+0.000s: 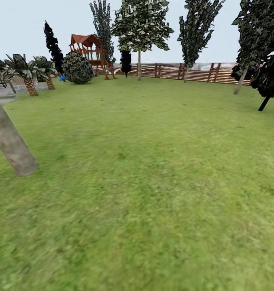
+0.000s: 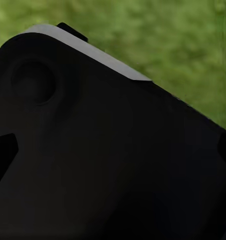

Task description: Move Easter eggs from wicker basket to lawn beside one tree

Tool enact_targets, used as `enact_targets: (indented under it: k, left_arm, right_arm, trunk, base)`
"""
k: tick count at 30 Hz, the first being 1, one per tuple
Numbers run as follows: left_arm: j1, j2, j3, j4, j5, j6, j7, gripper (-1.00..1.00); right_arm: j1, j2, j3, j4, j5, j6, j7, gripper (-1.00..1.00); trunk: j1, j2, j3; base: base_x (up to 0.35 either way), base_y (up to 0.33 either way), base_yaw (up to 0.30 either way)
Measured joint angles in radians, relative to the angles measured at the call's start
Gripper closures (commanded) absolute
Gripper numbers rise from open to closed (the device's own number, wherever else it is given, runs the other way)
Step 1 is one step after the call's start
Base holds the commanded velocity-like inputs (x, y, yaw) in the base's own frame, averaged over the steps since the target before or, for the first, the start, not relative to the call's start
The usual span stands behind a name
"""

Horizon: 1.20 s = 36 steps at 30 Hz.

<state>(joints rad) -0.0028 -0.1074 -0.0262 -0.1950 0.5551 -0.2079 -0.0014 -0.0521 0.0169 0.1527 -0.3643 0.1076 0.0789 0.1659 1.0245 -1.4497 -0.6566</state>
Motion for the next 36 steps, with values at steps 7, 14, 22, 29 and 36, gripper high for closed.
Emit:
enact_targets:
  k: [7,14,22,29,36]
  left_arm:
    - [0.0,0.0,0.0,0.0,0.0,0.0,0.0,-1.0]
    - [0.0,0.0,0.0,0.0,0.0,0.0,0.0,-1.0]
    - [0.0,0.0,0.0,0.0,0.0,0.0,0.0,-1.0]
    - [0.0,0.0,0.0,0.0,0.0,0.0,0.0,-1.0]
    - [0.0,0.0,0.0,0.0,0.0,0.0,0.0,-1.0]
  right_arm:
    - [0.0,0.0,0.0,0.0,0.0,0.0,0.0,-1.0]
    - [0.0,0.0,0.0,0.0,0.0,0.0,0.0,-1.0]
    - [0.0,0.0,0.0,0.0,0.0,0.0,0.0,-1.0]
    - [0.0,0.0,0.0,0.001,0.0,0.0,0.0,-1.0]
    - [0.0,0.0,0.0,0.0,0.0,0.0,0.0,-1.0]
  trunk:
    - [0.0,0.0,0.0]
    - [0.0,0.0,0.0]
    - [0.0,0.0,0.0]
    - [0.0,0.0,0.0]
    - [0.0,0.0,0.0]
  base:
    - [0.326,-0.185,0.0]
    - [0.326,-0.185,0.0]
    - [0.326,-0.184,0.0]
    - [0.326,-0.183,0.0]
    - [0.326,-0.177,0.0]
